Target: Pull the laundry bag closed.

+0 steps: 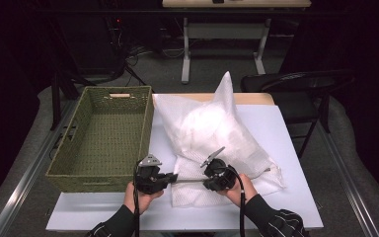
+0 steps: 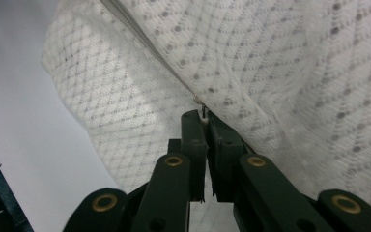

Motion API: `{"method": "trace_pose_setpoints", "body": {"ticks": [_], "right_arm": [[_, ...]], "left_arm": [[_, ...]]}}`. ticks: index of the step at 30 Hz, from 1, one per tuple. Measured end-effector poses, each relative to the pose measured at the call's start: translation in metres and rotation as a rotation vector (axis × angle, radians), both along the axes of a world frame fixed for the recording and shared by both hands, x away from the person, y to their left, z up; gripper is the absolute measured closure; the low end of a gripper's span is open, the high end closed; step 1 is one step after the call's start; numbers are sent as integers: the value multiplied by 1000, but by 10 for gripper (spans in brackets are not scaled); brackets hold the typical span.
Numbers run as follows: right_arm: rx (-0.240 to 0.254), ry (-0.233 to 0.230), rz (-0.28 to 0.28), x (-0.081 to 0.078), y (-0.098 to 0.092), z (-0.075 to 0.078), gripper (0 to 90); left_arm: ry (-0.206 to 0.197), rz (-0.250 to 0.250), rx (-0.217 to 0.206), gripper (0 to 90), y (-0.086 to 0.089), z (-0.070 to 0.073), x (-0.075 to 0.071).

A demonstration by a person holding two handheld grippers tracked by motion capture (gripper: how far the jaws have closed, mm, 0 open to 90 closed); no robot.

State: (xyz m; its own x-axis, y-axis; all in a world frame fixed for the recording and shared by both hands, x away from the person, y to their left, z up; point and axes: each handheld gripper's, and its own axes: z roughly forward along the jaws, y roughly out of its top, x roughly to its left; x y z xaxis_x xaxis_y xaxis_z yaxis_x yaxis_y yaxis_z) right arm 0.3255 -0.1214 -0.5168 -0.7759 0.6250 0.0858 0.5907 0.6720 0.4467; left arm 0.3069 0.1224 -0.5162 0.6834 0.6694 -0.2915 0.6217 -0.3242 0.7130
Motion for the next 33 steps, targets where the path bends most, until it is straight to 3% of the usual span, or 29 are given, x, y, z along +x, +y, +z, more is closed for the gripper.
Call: {"method": "trace_pose_setpoints", "body": {"ticks": [12, 33], "right_arm": [[-23, -3, -30, 0, -12, 1, 868], [-38, -10, -114, 0, -56, 4, 868]], "left_arm": [[2, 25, 9, 876, 4, 0, -1], [11, 48, 27, 875, 15, 2, -2]]}}
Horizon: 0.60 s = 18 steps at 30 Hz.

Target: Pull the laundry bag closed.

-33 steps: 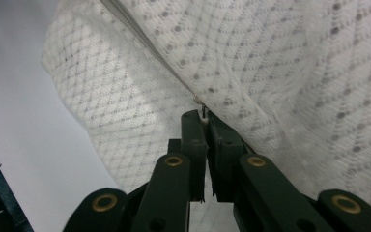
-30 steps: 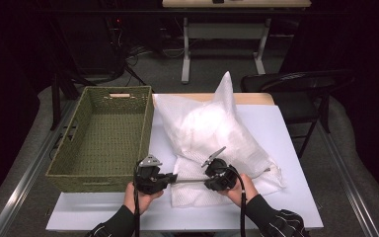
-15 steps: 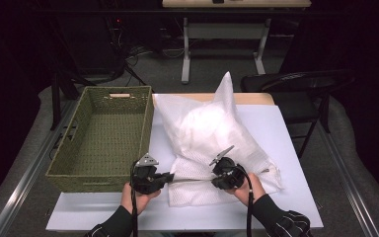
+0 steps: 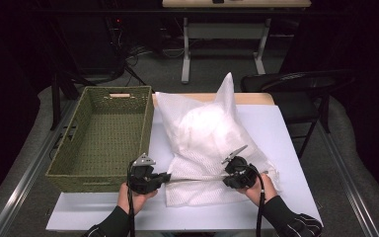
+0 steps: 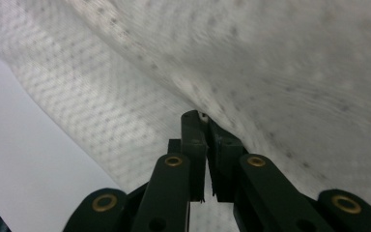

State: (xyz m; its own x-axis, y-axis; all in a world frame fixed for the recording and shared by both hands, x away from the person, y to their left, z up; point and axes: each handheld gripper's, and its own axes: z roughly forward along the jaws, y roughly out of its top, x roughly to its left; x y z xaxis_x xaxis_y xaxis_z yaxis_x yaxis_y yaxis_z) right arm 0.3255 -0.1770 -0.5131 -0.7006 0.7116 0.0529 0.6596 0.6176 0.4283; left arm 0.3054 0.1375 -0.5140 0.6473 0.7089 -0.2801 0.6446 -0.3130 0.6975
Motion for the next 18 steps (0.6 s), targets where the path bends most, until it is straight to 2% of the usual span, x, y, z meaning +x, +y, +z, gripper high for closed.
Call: {"method": "trace_pose_setpoints", "body": {"ticks": [7, 11, 15, 18], "right_arm": [[-6, -7, -47, -2, -20, 2, 868], [-7, -13, -79, -4, -32, 2, 868], [-13, -24, -110, -5, -46, 3, 868], [-18, -33, -131, -7, -57, 4, 868]], "left_arm": [[-7, 8, 9, 874, 0, 1, -1], [-17, 5, 38, 875, 2, 1, -3], [-30, 27, 38, 876, 3, 3, -5], [-32, 25, 51, 876, 5, 3, -6]]}}
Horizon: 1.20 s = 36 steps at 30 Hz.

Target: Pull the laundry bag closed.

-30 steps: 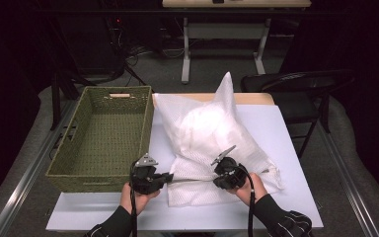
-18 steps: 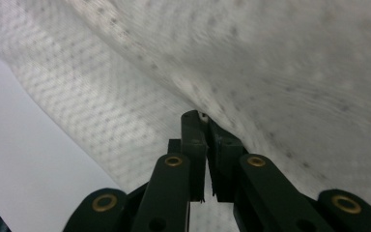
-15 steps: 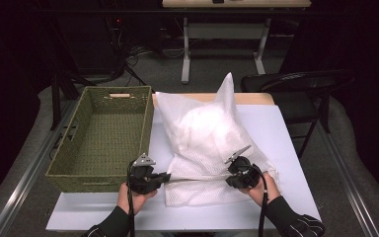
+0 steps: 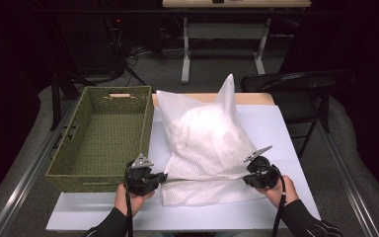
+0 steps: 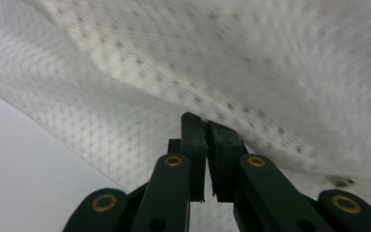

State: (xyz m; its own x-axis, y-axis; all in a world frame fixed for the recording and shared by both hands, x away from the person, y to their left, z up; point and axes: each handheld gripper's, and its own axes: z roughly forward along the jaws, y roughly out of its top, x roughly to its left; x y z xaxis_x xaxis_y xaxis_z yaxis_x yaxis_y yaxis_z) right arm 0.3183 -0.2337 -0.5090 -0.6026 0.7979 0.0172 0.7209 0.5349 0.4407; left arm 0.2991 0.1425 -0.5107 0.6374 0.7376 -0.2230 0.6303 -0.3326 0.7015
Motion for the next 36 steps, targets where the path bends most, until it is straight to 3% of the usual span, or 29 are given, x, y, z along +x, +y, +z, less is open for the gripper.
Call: {"method": "trace_pose_setpoints", "body": {"ticks": [11, 18, 20, 23, 29, 36], "right_arm": [[-7, -23, -97, -7, -41, 0, 868], [-40, -28, -175, -7, -63, -3, 869], [-13, -20, -196, -6, -69, -3, 869], [-35, -26, -188, -5, -66, -4, 869], [-10, -28, -191, -3, -68, -2, 869], [-28, -25, -181, -3, -66, -3, 859]], "left_arm": [[-16, -2, 41, 875, 5, 1, -6], [-26, -6, 52, 878, 5, 1, -7], [-28, -7, 52, 878, 5, 1, -7], [-38, -3, 65, 878, 5, 0, -8], [-35, -16, 70, 878, 6, 0, -8], [-41, -29, 84, 854, 3, -2, -7]]}}
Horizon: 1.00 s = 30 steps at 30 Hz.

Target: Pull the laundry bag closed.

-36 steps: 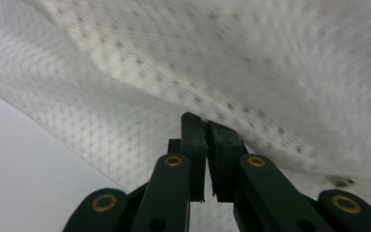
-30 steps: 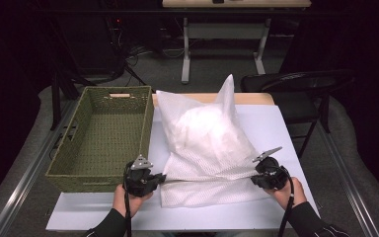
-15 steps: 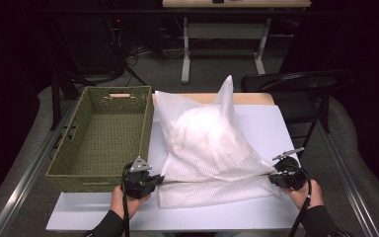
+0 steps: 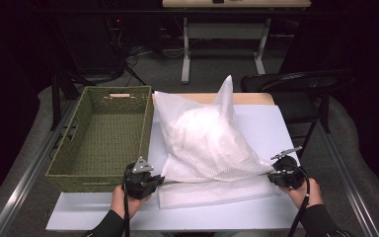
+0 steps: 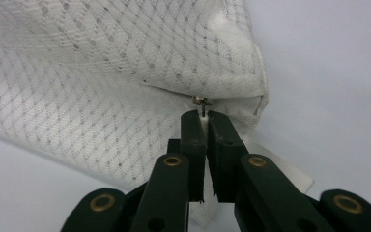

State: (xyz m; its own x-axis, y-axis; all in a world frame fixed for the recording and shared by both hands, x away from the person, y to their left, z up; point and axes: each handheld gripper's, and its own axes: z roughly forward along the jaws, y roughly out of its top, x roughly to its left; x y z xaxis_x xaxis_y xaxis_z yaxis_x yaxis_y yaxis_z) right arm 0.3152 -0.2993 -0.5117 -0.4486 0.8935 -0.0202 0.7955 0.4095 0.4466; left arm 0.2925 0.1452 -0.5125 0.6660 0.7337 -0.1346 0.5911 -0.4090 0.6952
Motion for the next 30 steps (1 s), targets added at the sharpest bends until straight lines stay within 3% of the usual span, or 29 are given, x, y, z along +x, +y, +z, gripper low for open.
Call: {"method": "trace_pose_setpoints", "body": {"ticks": [6, 12, 14, 20, 24, 30], "right_arm": [[9, 5, 32, -4, 3, 3, 786], [26, -5, 86, -11, 8, 10, 602], [22, -10, 98, -15, 10, 12, 541], [15, -28, 101, -21, 12, 18, 346], [16, -47, 92, -23, 10, 20, 207], [28, -70, 63, -28, 2, 24, 141]], "left_arm": [[17, -49, 38, 693, -4, 2, -5], [64, -120, 60, 483, -5, 4, -14], [63, -146, 90, 383, -5, 5, -20], [76, -192, 105, 280, 1, 11, -29], [66, -210, 78, 221, 13, 15, -35], [63, -193, 75, 180, 35, 20, -42]]}}
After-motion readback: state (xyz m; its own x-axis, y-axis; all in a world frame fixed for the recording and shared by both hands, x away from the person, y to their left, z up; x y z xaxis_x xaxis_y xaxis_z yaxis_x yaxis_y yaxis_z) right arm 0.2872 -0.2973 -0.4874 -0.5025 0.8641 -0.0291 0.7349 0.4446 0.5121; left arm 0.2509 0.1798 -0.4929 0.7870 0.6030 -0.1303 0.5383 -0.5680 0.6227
